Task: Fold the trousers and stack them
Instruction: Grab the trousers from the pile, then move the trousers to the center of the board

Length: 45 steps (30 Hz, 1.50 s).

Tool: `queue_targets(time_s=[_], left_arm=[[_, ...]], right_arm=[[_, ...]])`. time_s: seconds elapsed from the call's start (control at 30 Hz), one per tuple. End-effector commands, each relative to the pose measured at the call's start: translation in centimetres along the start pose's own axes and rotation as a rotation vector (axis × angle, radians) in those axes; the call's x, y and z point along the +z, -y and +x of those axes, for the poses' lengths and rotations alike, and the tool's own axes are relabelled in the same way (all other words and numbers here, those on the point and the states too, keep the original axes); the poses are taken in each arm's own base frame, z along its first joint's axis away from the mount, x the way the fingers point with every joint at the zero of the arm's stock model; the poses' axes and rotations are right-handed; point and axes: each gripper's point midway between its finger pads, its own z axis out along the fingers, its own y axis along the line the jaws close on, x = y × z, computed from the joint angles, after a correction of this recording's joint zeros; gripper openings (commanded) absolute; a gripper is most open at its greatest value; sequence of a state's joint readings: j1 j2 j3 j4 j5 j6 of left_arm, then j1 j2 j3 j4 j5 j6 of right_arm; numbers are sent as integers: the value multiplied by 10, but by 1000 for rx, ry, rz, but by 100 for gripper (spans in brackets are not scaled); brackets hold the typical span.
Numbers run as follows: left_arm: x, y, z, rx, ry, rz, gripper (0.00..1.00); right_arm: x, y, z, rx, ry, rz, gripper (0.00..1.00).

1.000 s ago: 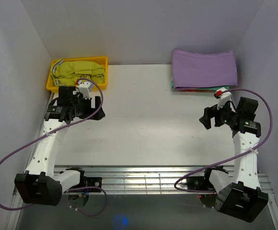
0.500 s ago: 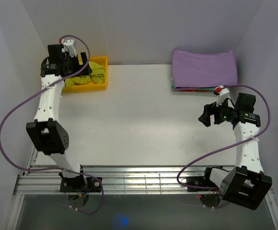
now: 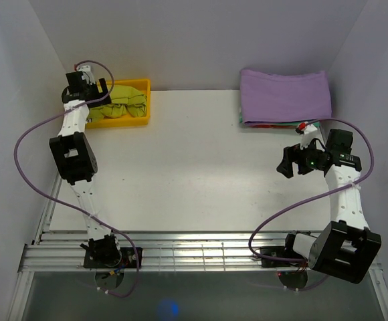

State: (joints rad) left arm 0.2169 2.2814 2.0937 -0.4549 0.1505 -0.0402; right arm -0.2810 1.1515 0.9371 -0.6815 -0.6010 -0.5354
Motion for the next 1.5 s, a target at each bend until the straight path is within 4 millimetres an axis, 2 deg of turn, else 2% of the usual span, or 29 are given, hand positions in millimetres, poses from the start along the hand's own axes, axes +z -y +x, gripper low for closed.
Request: queue_targets(time_s=[0.0,0.07,0.13,0.17,0.2,0.33,0.37,0.4,0.43,0.47,0.53,0.57,0.63,0.67,0.73,0.77,0.83,0.9,0.97,1.0,1.1,1.13,1.17,1.2,1.27,1.3,1.33,1.43,1.47], left_arm=[[18,4,-28,139,144,42,98],[48,-8,-7,170,106,8,98],[62,-16,-7,183,113,-23,98],[77,-21,10,187,84,-34,98],[82,-25,10,188,98,-52,98],[107,-26,43,220,55,-52,98],[112,-24,51,235,36,-60,85],[116,-22,58,239,10,-58,61],[109,-13,47,217,28,-28,26],[92,-5,20,185,76,-15,3],[40,17,-60,144,246,48,0],[-2,35,-114,141,373,93,0],[-34,43,-150,150,466,112,0],[-65,52,-180,123,549,131,0],[-98,58,-210,108,639,141,0],[-130,67,-233,101,718,162,0],[-161,73,-253,92,792,182,0],[-211,89,-280,89,905,234,0],[-245,98,-295,89,971,275,0],[-271,105,-303,72,1005,310,0],[-316,128,-308,83,1042,419,0],[-345,140,-309,84,1061,481,0],[-360,147,-309,89,1072,513,0],[-369,150,-305,88,1067,538,0],[-411,168,-299,93,1080,625,0],[-415,172,-292,92,1058,655,0],[-439,180,-286,84,1058,702,0],[-450,199,-257,101,961,822,0],[-471,207,-247,109,949,867,0]], right_arm=[[-1,3,-3,-20,-14,3,90],[0,4,-2,-17,-24,5,90],[-1,7,-1,-14,-33,15,90],[0,8,0,-15,-36,18,90],[-1,8,0,-16,-40,24,90],[-1,12,-1,-14,-50,33,90],[-1,12,-1,-10,-51,32,90],[0,12,-2,-2,-55,26,90],[-1,11,-5,3,-55,17,90],[-2,12,-8,0,-48,19,90],[-4,9,-12,-7,-31,10,90],[-5,7,-15,-11,-18,5,90],[-6,5,-16,-12,-10,3,90],[-6,4,-17,-14,-3,0,90],[-8,2,-20,-24,14,0,90],[-9,1,-20,-24,19,0,90],[-11,-2,-21,-35,31,2,90],[-13,-3,-22,-44,41,5,90],[-15,-5,-24,-56,53,9,90],[-17,-6,-25,-62,61,10,90],[-19,-8,-29,-72,82,9,90],[-20,-9,-31,-72,88,10,90],[-21,-9,-32,-75,94,10,90],[-21,-10,-34,-78,101,9,90],[-24,-10,-38,-82,114,15,90],[-24,-10,-40,-85,121,15,90],[-25,-11,-42,-86,126,16,90],[-27,-13,-46,-85,137,9,90],[-28,-14,-47,-83,140,6,90]])
